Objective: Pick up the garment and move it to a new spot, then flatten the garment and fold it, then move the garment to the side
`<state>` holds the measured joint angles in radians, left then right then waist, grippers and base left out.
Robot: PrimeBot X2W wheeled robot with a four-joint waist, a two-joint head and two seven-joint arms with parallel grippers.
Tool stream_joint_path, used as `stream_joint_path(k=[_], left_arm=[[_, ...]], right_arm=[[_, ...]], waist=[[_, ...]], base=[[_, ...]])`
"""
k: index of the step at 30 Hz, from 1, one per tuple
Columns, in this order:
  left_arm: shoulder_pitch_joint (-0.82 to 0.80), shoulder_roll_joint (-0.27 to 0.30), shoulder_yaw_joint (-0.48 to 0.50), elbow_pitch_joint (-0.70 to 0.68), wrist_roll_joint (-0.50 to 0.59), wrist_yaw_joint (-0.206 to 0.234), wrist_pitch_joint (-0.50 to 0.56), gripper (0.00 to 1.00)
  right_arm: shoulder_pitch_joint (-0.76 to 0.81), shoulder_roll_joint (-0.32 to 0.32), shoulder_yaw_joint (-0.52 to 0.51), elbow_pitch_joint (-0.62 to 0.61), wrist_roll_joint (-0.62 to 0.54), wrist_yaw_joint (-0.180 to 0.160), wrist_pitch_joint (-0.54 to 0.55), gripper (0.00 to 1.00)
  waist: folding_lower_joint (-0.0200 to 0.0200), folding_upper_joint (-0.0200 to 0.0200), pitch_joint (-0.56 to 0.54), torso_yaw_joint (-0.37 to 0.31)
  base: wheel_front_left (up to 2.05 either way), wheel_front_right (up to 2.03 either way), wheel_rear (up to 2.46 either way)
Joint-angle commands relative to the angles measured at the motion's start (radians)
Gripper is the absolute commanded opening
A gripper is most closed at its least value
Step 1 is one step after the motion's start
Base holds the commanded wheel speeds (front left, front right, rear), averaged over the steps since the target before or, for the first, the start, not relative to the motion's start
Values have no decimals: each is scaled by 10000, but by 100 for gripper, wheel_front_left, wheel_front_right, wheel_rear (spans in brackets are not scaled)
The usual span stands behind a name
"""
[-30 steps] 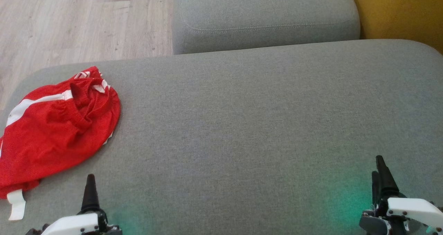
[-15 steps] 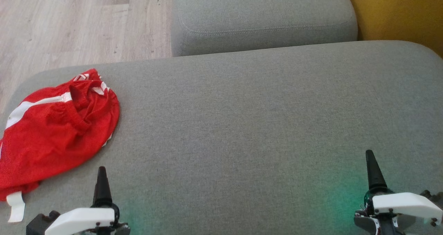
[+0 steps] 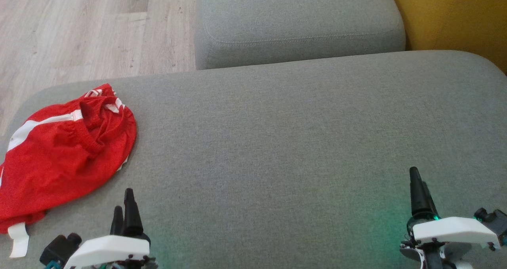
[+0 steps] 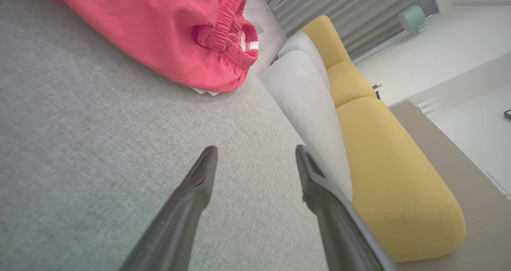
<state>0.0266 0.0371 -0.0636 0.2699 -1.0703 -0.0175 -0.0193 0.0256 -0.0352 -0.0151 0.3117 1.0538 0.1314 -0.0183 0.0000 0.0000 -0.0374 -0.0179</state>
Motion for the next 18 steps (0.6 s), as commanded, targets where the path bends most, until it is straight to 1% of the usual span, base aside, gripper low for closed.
stream_joint_path(k=[1,18], left_arm=[[-250,81,26,-431,453,64,-147,100],[-188,92,-368,-768,2422,472,-621,100]], right_arm=[[-343,-81,154,-429,-470,-3,-171,100],[-292,-95,597,-687,-2587,-4,-643,100]], waist=[[0,0,-14,2],[0,0,-142,-24]], base=[[0,0,0],[0,0,0]])
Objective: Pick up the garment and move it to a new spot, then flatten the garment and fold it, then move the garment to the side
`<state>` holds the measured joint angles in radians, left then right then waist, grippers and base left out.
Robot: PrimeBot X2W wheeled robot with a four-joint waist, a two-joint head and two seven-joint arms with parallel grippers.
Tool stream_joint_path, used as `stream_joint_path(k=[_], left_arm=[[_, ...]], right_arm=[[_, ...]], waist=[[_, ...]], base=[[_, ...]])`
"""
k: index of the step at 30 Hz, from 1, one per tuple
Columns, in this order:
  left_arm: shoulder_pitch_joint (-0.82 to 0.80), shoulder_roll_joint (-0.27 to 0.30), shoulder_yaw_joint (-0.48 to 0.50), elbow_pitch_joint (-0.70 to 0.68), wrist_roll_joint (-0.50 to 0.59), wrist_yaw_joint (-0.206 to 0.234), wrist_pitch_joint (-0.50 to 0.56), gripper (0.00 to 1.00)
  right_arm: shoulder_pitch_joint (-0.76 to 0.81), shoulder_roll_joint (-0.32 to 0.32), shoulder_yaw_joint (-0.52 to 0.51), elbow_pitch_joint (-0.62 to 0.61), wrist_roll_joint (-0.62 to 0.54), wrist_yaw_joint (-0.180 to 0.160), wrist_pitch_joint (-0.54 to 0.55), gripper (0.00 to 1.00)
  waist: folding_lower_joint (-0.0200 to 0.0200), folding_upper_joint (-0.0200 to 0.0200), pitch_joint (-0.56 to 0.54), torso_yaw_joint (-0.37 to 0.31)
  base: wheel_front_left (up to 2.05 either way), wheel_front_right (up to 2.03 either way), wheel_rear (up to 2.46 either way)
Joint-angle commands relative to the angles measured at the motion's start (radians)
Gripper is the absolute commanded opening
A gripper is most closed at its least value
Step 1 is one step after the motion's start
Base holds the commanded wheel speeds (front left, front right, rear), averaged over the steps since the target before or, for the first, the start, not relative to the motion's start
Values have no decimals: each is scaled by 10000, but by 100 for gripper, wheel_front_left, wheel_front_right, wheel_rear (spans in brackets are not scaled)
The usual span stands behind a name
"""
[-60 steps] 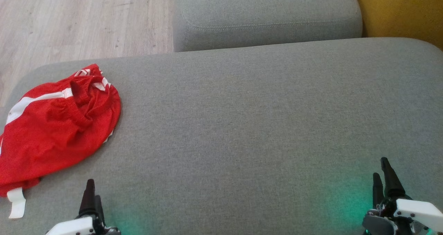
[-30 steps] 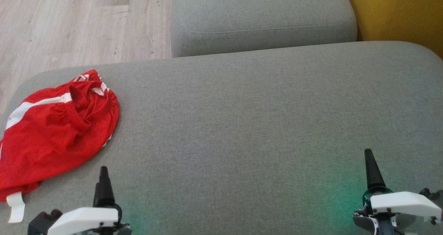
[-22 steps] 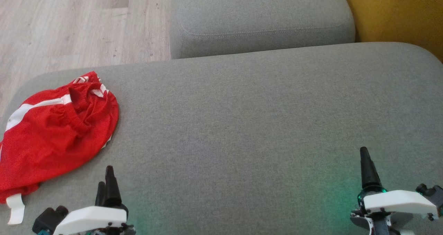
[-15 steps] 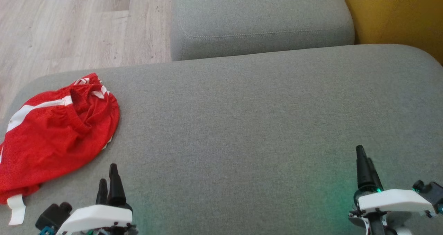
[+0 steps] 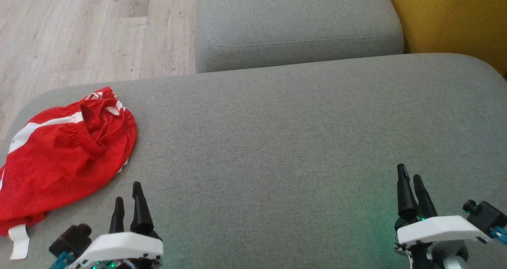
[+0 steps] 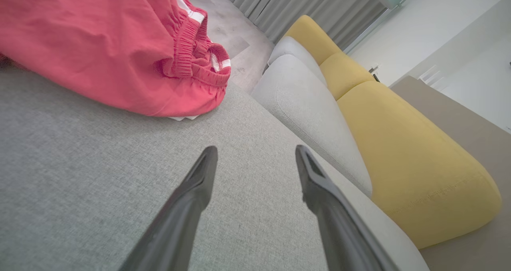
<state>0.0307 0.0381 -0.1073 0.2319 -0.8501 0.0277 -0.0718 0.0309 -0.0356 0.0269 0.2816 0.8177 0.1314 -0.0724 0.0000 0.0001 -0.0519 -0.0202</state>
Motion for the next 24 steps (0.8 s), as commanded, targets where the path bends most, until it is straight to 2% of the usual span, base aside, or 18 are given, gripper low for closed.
stream_joint_path(k=[1,24], left_arm=[[-237,83,44,-410,337,48,-125,100],[-105,98,-513,-541,3319,616,-838,100]], right_arm=[[-353,-92,207,-397,-349,-4,-131,100],[-359,-114,842,-529,-3502,-5,-840,100]], waist=[[0,-1,10,-8],[0,-1,-212,-165]], base=[[0,0,0],[0,0,0]])
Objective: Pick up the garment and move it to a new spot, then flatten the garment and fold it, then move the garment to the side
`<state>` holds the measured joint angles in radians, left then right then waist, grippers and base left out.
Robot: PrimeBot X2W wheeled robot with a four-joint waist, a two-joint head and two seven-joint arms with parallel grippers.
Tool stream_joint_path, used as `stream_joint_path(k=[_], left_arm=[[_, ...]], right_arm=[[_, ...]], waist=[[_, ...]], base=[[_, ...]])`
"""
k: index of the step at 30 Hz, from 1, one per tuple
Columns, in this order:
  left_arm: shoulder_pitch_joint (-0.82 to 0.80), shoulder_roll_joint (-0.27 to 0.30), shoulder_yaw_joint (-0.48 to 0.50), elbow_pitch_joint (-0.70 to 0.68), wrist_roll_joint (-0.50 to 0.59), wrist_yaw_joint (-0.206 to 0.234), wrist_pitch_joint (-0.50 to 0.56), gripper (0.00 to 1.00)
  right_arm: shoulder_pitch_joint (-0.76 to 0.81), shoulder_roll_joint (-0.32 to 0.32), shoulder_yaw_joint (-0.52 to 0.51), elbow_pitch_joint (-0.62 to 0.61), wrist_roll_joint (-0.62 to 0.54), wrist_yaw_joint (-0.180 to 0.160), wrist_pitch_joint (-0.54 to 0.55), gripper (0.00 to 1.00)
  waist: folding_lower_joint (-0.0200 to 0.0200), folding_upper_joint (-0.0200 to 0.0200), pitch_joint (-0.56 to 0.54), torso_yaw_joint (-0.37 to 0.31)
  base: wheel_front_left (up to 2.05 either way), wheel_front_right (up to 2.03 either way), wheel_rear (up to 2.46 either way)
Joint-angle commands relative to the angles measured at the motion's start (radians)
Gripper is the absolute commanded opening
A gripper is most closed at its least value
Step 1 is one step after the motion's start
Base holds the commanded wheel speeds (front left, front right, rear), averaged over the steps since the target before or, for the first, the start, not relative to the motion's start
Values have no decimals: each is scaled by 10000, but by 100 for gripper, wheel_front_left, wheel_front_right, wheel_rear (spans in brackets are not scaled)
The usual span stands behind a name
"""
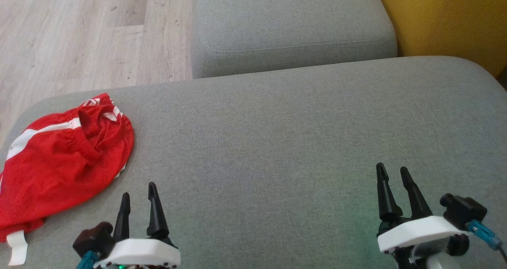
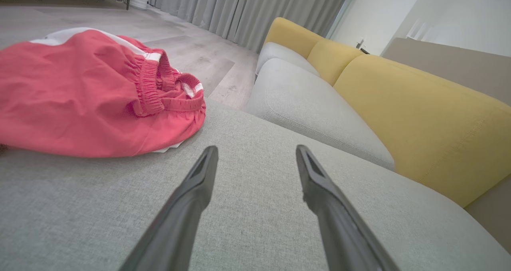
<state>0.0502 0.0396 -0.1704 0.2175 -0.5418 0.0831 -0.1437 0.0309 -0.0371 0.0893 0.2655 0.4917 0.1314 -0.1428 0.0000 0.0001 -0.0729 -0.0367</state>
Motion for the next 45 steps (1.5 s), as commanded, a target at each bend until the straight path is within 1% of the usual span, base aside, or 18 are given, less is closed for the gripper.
stream_joint_path(k=[1,11,21,27,34,37,45], left_arm=[[-292,84,100,-408,356,86,-149,100],[-254,90,-141,-63,1503,283,-445,100],[-230,96,-347,193,2664,444,-713,100],[-228,100,-448,390,3441,671,-891,100],[-170,104,-601,477,4244,836,-1099,100],[-145,106,-644,517,4439,878,-1181,100],[-107,106,-561,563,4243,828,-1181,100]], right_arm=[[-361,-100,237,-352,-387,-5,-166,100],[-358,-109,199,-130,-1887,-6,-460,100],[-329,-117,400,-87,-2864,-7,-725,100],[-298,-122,562,-26,-3664,-7,-902,100],[-241,-129,659,322,-4676,-7,-1109,100],[-222,-131,644,500,-5071,-7,-1190,100],[-235,-131,320,1067,-5068,-7,-1190,100]], waist=[[0,-1,-9,-3],[0,-1,-144,-58],[0,-1,-255,-143],[0,-1,-325,-141],[0,-1,-424,-77],[0,-1,-456,-50],[0,-1,-467,14]], base=[[0,0,0],[0,0,0],[0,0,0],[0,0,0],[0,0,0],[0,0,0],[0,0,0]])
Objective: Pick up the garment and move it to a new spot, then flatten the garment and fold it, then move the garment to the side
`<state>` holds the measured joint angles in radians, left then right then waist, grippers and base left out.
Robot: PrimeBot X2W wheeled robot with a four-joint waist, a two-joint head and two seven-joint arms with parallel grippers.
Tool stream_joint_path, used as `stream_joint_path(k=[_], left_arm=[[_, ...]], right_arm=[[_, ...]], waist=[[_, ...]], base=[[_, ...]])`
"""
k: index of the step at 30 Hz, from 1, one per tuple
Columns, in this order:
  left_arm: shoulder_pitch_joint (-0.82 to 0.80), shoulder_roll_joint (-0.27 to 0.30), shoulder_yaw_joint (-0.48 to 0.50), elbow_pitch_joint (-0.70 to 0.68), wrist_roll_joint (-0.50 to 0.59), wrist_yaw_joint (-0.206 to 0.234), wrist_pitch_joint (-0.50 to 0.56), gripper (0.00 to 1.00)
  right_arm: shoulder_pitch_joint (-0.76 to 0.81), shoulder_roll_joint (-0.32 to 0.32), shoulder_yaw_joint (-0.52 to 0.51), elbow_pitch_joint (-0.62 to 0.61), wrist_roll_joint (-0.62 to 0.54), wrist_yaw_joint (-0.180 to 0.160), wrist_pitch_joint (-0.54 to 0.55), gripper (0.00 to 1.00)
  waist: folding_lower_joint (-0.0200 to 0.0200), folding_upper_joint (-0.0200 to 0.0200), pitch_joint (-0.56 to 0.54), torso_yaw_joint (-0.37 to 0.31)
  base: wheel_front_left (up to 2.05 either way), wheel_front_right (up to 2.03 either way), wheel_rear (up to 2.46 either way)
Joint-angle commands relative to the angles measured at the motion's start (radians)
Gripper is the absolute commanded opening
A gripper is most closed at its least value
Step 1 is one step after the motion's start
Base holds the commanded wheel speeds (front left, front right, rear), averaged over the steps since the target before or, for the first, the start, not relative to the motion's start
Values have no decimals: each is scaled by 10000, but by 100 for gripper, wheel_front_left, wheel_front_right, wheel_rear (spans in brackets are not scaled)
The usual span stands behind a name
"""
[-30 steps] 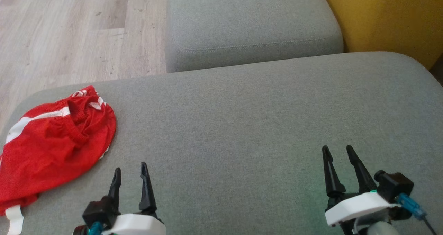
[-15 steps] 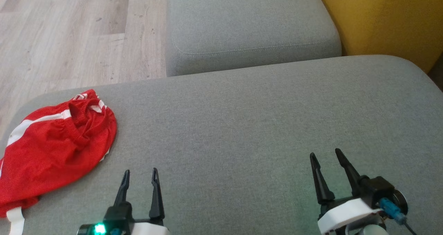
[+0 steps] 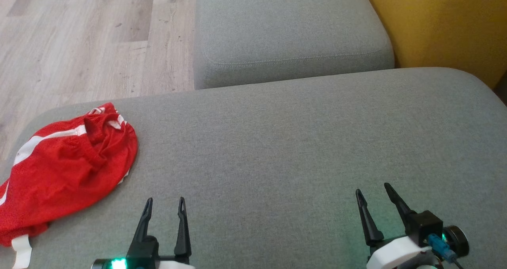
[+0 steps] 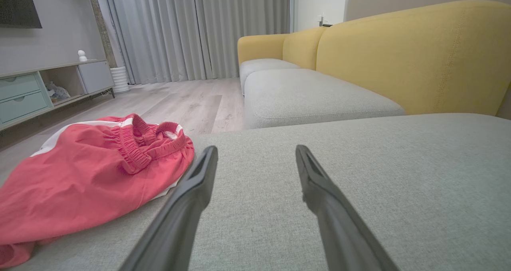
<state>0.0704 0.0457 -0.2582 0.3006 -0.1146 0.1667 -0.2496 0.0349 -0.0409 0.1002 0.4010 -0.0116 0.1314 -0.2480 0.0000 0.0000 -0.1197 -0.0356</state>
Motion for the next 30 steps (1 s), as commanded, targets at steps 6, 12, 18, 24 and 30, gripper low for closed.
stream_joint_path(k=[6,12,18,24,30], left_arm=[[-303,45,350,-233,-9,-30,-122,100],[-400,45,301,-139,13,17,-122,100],[-528,45,308,-76,55,46,-122,100],[-527,45,459,-53,169,105,-122,100],[-456,46,787,-107,306,154,-122,100]], right_arm=[[-291,-93,214,-240,8,-7,-137,100],[-246,-93,93,-334,18,-7,-137,100],[-288,-93,117,-469,52,-7,-137,100],[-269,-93,277,-605,157,-7,-137,100],[-279,-93,228,-733,239,-7,-138,100]], waist=[[0,0,24,21],[0,0,98,369],[0,0,232,1136],[0,0,381,2523],[0,0,487,4004]], base=[[0,0,0],[0,0,0],[0,0,0],[0,0,0],[0,0,0]])
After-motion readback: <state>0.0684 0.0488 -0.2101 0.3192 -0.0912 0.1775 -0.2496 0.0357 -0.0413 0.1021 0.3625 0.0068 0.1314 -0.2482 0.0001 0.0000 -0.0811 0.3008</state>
